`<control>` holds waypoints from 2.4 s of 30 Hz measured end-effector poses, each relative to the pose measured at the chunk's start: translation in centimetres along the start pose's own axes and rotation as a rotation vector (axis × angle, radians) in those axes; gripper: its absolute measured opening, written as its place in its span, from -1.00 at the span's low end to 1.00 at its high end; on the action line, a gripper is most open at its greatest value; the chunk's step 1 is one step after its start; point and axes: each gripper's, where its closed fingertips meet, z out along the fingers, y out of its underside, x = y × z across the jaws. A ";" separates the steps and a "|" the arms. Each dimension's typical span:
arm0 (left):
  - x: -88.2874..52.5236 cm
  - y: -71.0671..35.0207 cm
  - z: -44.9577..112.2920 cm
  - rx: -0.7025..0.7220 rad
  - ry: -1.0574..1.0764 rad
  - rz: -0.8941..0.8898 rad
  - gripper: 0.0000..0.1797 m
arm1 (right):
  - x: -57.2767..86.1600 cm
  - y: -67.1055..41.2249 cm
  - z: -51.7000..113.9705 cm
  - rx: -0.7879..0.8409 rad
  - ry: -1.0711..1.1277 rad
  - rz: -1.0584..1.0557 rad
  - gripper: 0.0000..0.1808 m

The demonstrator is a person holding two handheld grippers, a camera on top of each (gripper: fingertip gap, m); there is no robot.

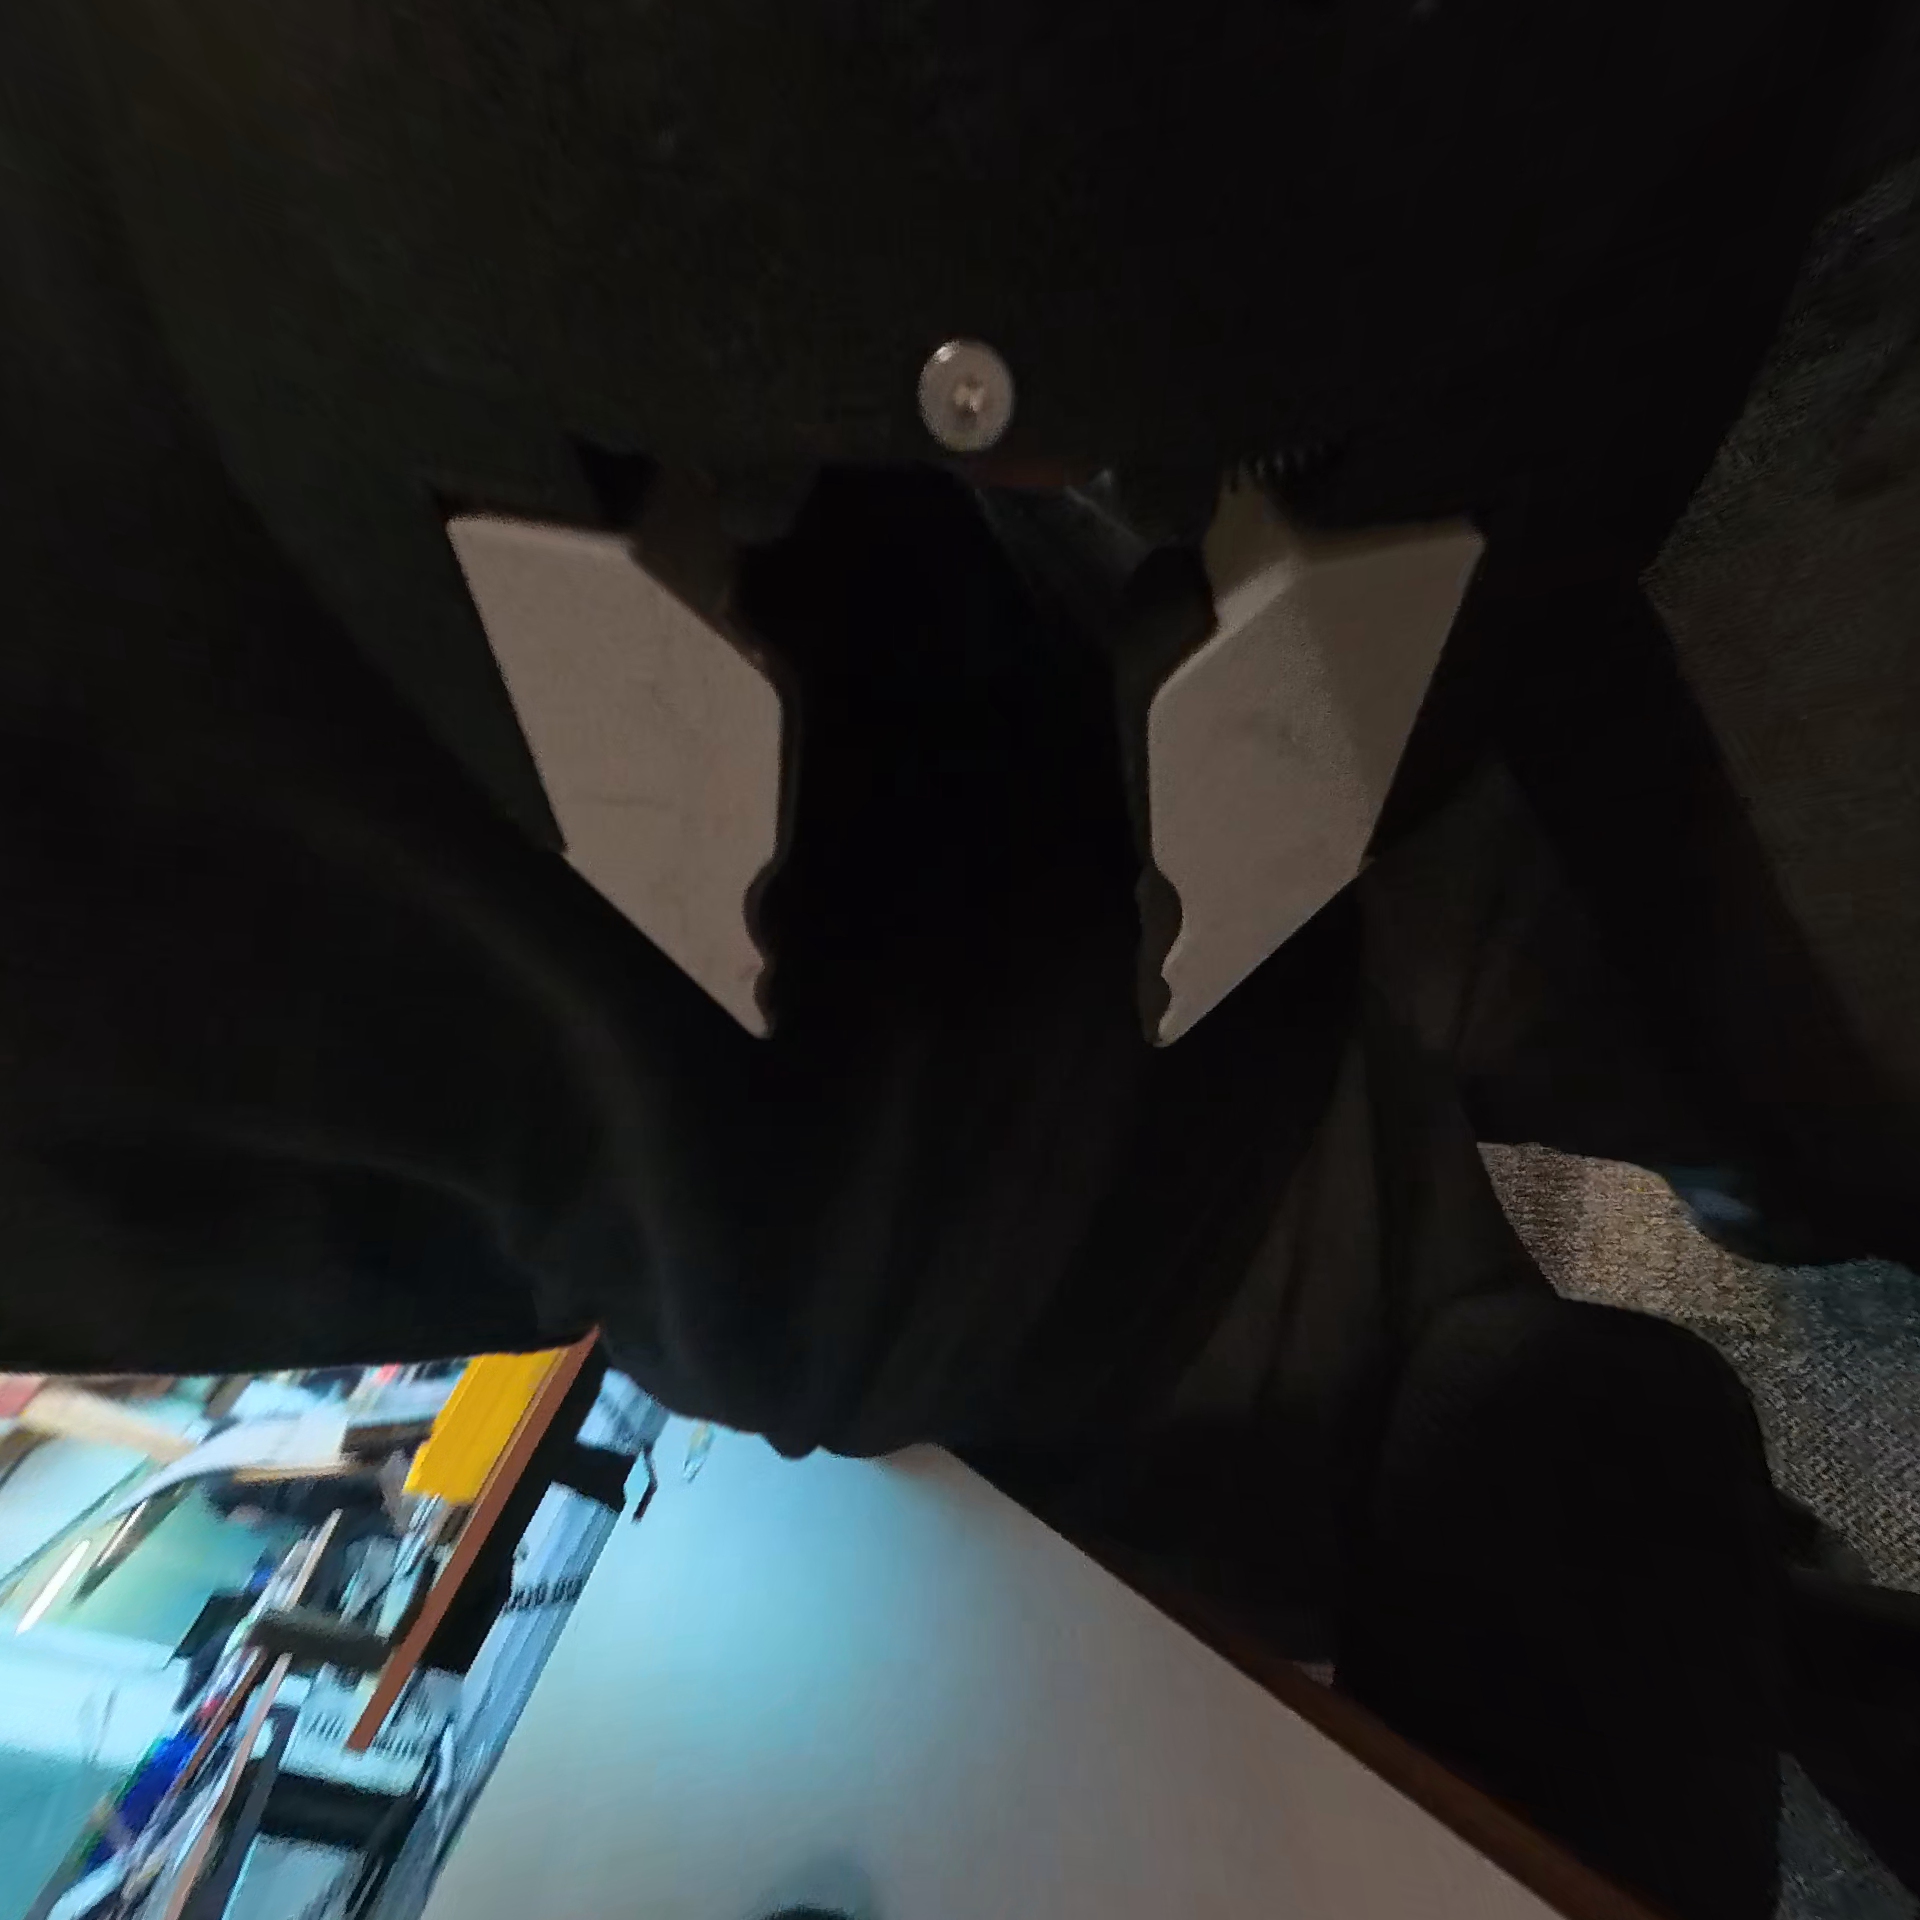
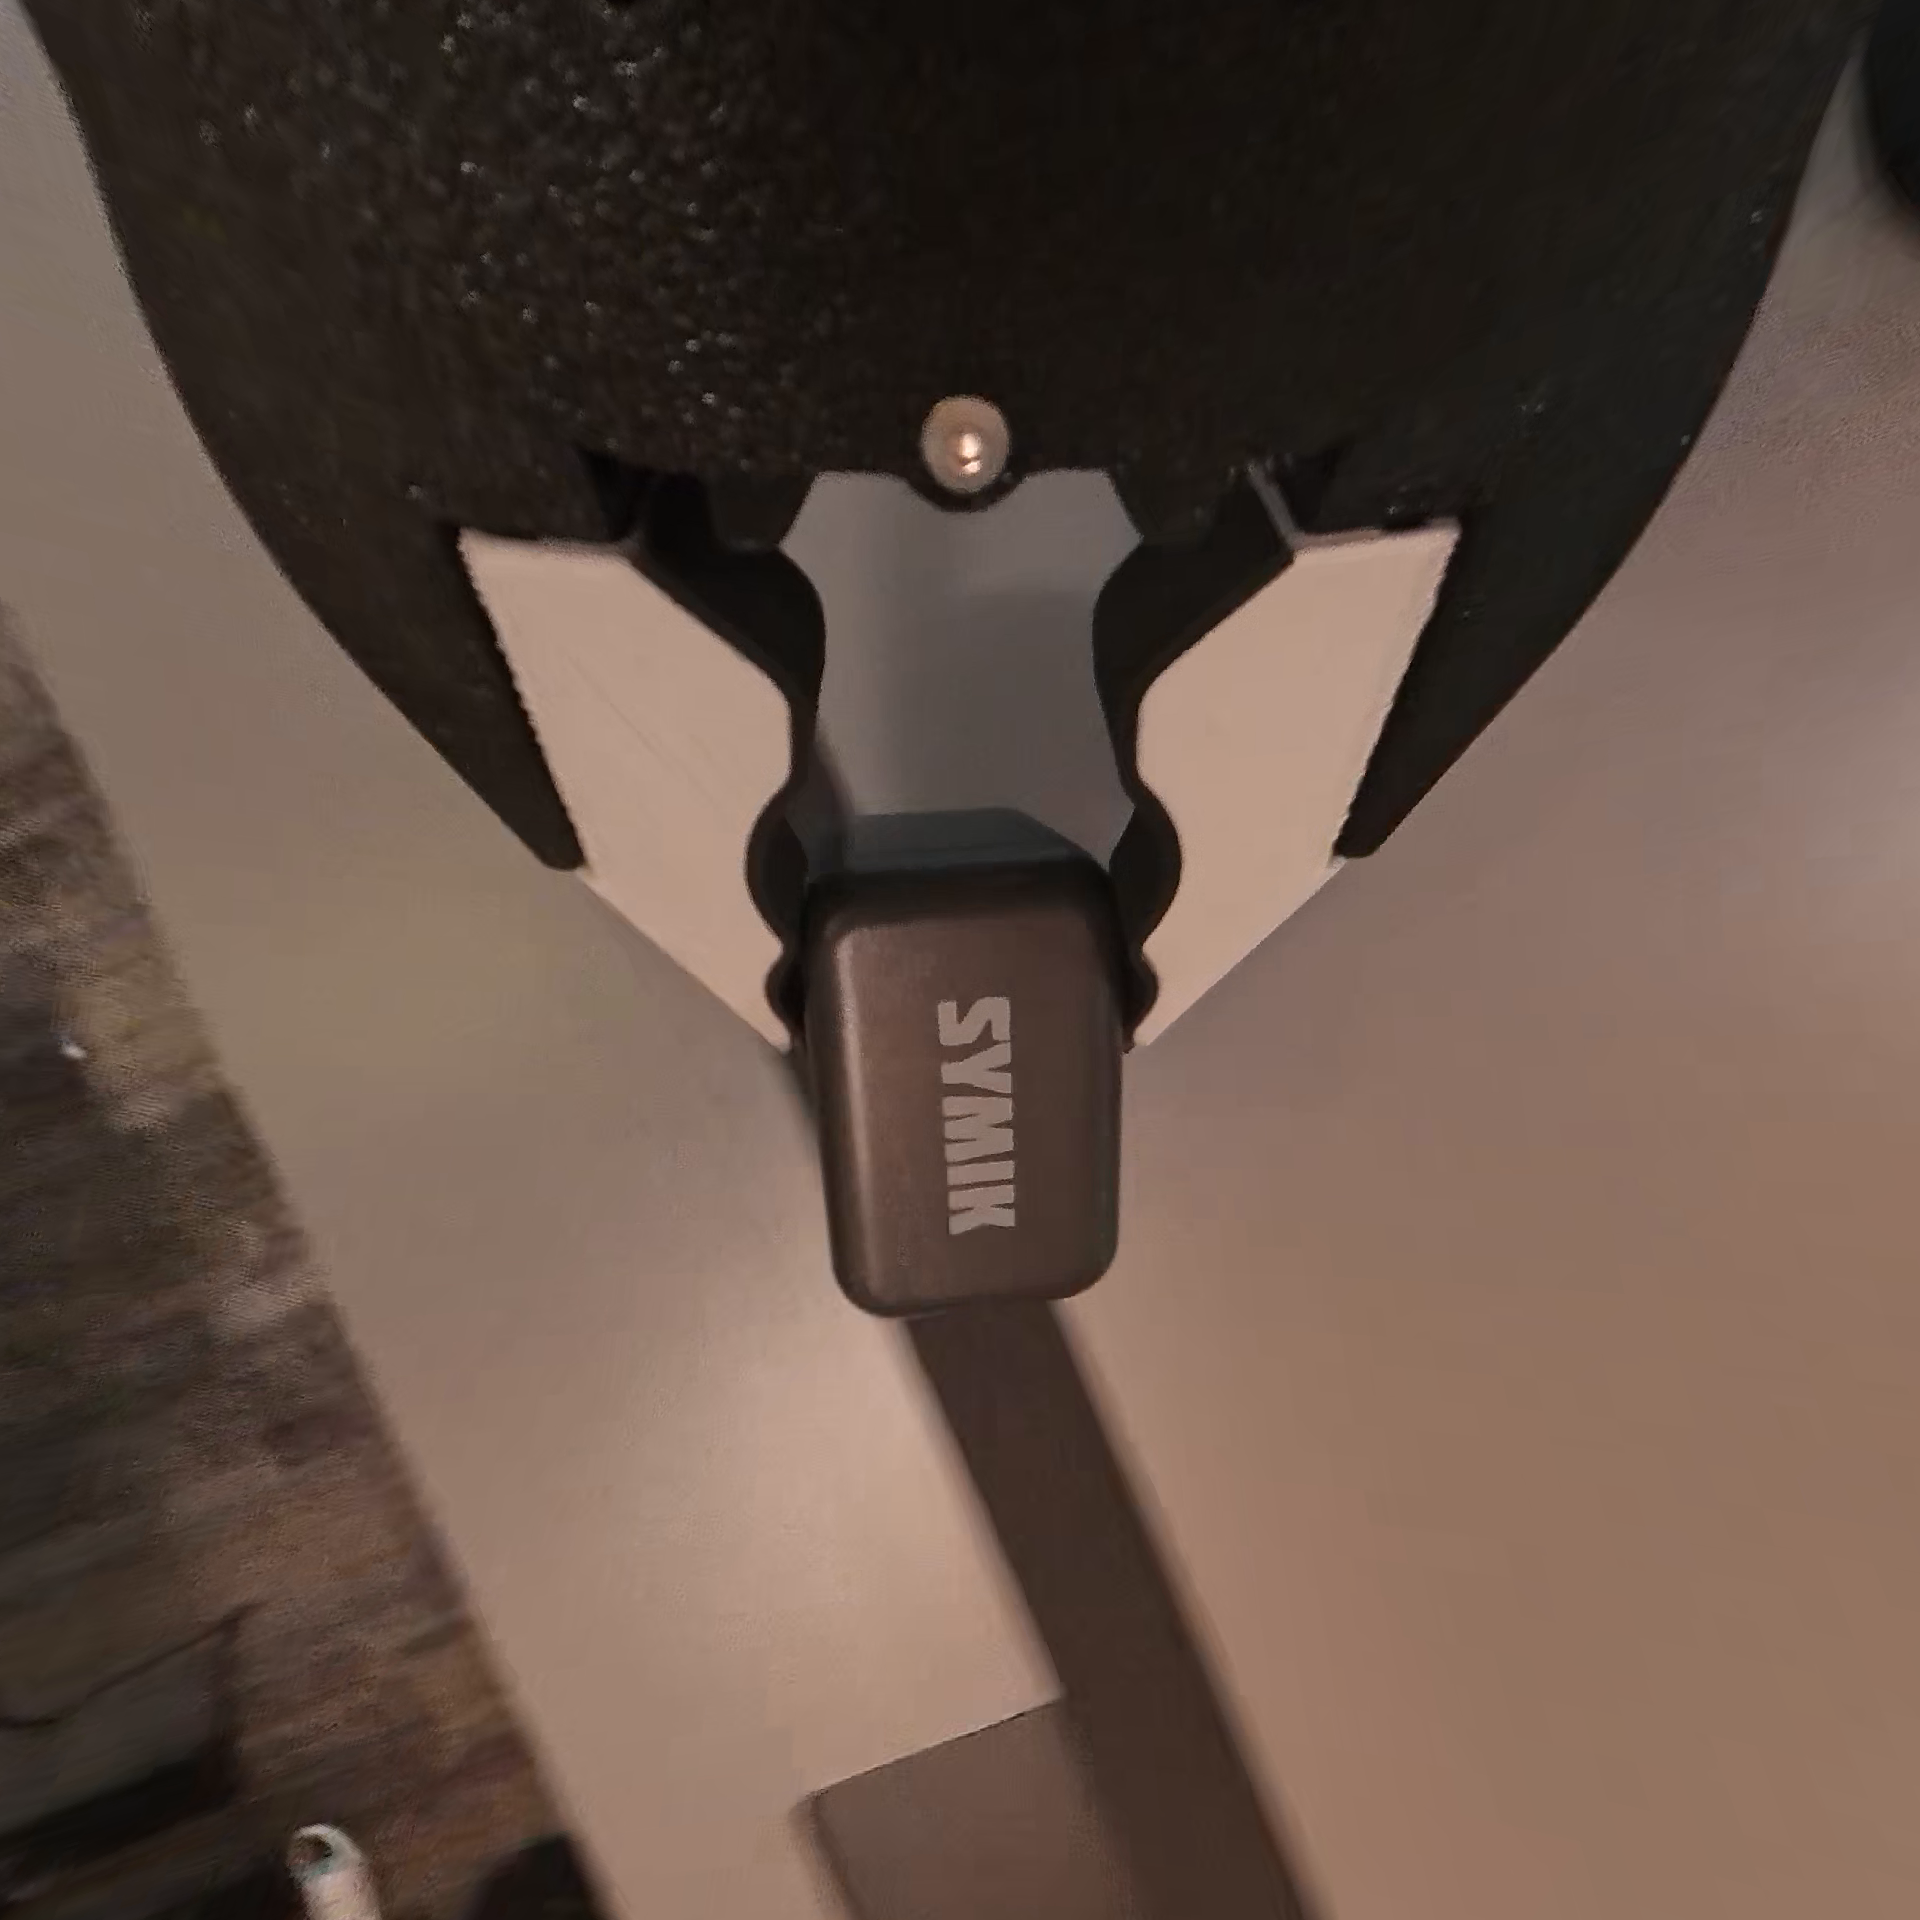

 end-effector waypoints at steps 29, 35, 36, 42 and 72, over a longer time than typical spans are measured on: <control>3.1 1.4 1.7 0.032 0.040 0.210 -0.34 | -20.7 17.5 -10.7 -0.188 -0.570 0.182 -0.16; 3.7 4.0 2.0 0.014 -0.037 0.372 -0.30 | -27.0 17.3 -7.2 -0.320 -0.456 -0.142 -0.06; 3.9 4.4 1.8 0.029 -0.055 0.408 -0.30 | -27.3 18.2 -6.4 -0.380 -0.437 -0.179 -0.08; 6.5 8.6 -0.3 0.159 -0.059 0.558 -0.27 | -27.4 20.7 -7.9 -0.448 -0.393 -0.140 -0.34; -7.6 25.1 -21.1 1.074 -0.004 0.320 -0.43 | -40.0 13.9 -8.5 -0.202 -0.101 -0.020 -0.29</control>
